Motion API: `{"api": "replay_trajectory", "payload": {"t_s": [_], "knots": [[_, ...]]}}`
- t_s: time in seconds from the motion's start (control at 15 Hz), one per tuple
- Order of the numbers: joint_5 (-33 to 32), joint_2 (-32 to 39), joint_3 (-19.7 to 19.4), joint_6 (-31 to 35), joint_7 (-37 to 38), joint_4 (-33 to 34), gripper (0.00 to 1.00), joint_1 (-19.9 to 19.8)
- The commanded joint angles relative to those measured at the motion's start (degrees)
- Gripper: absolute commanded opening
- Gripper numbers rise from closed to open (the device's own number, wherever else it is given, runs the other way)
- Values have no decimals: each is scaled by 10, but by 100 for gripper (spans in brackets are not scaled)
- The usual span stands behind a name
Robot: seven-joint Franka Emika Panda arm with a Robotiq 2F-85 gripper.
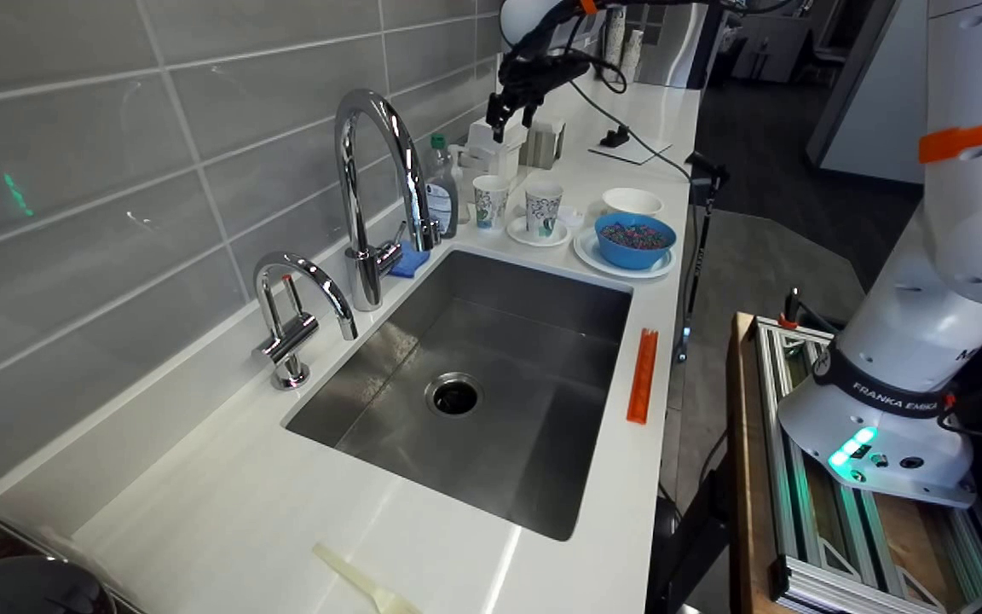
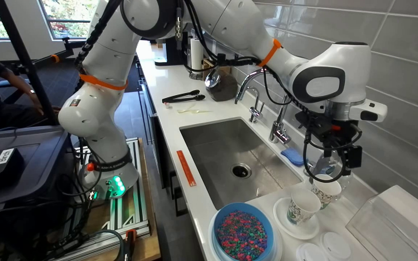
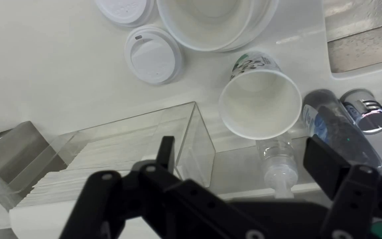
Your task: Put the cup inside the sink then pour into it from the other cup
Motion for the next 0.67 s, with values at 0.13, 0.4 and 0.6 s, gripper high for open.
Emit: {"api": "replay_trajectory", "payload": {"t_s": [0.13,0.4,0.6], "knots": [[21,20,16,33,-32,0,100,-24],[57,30,32,49,-55,-18,100,-46],[76,40,44,64,-74,-23,100,-58]]}}
